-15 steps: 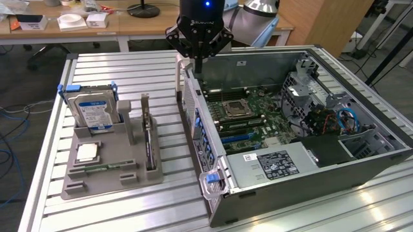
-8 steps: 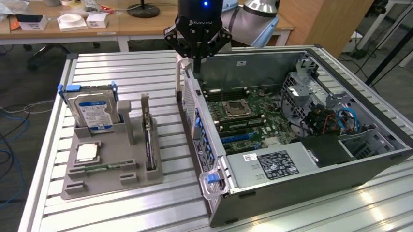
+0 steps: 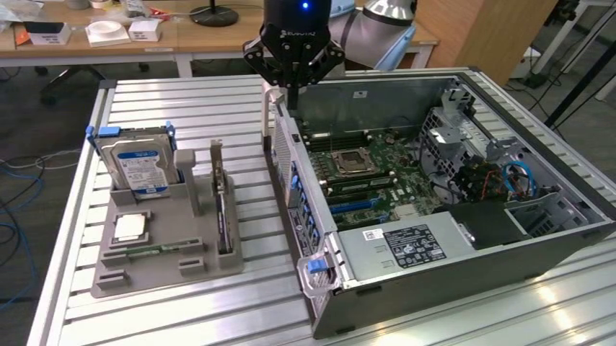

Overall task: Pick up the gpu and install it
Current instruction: 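Reach for the gpu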

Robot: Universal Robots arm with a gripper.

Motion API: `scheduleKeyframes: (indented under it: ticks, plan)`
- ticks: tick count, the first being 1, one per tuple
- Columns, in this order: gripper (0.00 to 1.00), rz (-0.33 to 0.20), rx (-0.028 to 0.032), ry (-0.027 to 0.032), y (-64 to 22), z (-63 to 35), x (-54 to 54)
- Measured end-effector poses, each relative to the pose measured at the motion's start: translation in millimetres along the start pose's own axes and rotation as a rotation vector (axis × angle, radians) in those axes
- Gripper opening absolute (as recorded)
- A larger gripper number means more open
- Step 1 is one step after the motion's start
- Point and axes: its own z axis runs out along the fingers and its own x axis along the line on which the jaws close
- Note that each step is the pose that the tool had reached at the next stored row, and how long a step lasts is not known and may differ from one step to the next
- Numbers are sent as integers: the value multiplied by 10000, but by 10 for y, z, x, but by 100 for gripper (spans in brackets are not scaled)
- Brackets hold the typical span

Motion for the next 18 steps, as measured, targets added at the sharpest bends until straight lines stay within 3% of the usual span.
scheduleKeyframes:
  ticks: [18]
  plan:
    - [11,-2,0,-1,-12,-3,158]
